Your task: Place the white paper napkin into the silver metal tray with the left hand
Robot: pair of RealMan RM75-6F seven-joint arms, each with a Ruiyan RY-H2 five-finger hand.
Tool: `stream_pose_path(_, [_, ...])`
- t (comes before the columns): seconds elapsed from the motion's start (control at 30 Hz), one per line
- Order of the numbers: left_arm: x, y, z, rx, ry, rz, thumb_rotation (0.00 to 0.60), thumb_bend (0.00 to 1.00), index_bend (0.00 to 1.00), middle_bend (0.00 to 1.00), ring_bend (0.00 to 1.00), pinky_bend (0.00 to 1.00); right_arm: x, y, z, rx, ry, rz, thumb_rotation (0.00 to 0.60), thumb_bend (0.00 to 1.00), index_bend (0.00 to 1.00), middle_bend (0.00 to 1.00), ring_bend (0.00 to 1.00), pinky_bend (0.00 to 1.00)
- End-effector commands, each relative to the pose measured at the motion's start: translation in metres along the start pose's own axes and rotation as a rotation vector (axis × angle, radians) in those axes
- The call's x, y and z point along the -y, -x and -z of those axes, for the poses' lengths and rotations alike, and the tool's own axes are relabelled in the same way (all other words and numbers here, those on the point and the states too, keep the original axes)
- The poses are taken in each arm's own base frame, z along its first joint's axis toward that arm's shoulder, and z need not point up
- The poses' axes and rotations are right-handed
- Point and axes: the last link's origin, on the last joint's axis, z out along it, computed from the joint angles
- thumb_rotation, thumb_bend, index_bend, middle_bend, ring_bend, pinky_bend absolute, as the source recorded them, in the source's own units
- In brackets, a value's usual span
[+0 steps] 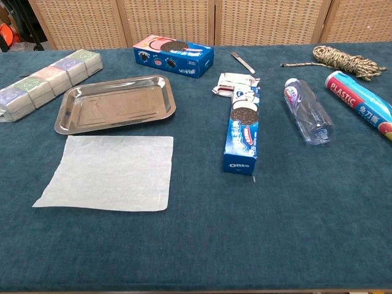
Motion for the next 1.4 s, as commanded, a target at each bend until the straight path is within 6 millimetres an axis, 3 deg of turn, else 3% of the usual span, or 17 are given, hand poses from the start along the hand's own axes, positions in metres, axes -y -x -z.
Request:
stream_pose_path(0.03, [0.0, 0.0, 0.0, 0.0, -0.003, 0.0, 0.178, 0.0, 0.0, 0.0, 0.0, 0.0, 0.0, 0.0, 0.0, 0.002, -0.002, 0.001, 0.6, 0.0, 0.0, 0.0, 0.0, 0.0])
stream_pose_path(1.2, [-0.004, 0.004, -0.001, 0.008, 0.01, -0.001, 0.178, 0.0, 0.0, 0.0, 0.0, 0.0, 0.0, -0.001, -0.001, 0.007, -0.013, -0.012, 0.6, 0.0, 0.0, 0.0, 0.0, 0.0])
stream_pose_path(1.4, [-0.006, 0.018, -0.016, 0.022, 0.027, 0.029, 0.18, 0.0, 0.0, 0.0, 0.0, 0.0, -0.001, 0.0, -0.002, 0.009, -0.004, -0.014, 0.6, 0.0, 0.0, 0.0, 0.0, 0.0])
